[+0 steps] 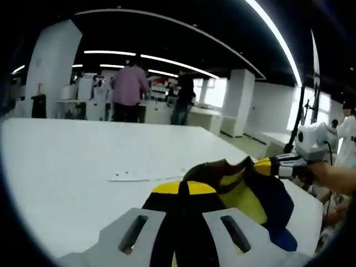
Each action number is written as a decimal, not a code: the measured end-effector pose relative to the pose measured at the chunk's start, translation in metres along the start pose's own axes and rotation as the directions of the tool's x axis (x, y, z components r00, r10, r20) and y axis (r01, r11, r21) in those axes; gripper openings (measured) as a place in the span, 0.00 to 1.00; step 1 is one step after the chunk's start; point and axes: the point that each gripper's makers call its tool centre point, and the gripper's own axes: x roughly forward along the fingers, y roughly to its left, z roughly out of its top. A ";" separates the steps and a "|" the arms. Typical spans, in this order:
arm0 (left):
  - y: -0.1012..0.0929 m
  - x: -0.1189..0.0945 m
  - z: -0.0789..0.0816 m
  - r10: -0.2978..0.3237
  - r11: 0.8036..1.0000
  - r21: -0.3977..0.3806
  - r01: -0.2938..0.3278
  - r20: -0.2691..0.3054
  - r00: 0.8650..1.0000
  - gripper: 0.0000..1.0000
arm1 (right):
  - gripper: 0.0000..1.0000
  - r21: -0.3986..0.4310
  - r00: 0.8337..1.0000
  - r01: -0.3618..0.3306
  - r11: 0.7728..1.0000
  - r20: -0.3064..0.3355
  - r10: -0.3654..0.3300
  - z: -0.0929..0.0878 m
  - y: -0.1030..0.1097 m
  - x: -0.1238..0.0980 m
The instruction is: Fold the garment on the visible template until the final outline fits inside the template.
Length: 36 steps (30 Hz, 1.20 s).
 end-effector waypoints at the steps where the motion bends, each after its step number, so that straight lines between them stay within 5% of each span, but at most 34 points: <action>1: 0.002 0.004 -0.002 0.007 1.000 -0.015 -0.007 -0.005 1.000 0.00 | 0.00 0.008 1.000 0.002 1.000 -0.003 -0.002 -0.001 -0.001 0.004; 5: 0.011 0.024 -0.013 0.032 0.998 -0.044 -0.033 -0.014 0.999 0.00 | 0.00 0.000 0.999 0.030 1.000 -0.028 -0.030 -0.010 -0.010 0.023; 21: 0.046 0.075 -0.079 0.111 0.992 0.072 -0.100 -0.174 0.979 0.00 | 0.00 0.053 0.987 0.080 0.995 -0.147 -0.072 -0.059 -0.031 0.078; 30: 0.054 0.081 -0.096 0.125 0.984 0.152 -0.093 -0.220 0.968 0.01 | 0.00 0.058 0.976 0.073 0.996 -0.208 -0.059 -0.076 -0.032 0.094; 36: 0.063 0.078 -0.099 0.145 0.974 0.208 -0.095 -0.241 0.960 0.14 | 0.03 0.082 0.972 0.059 0.995 -0.231 -0.038 -0.080 -0.030 0.095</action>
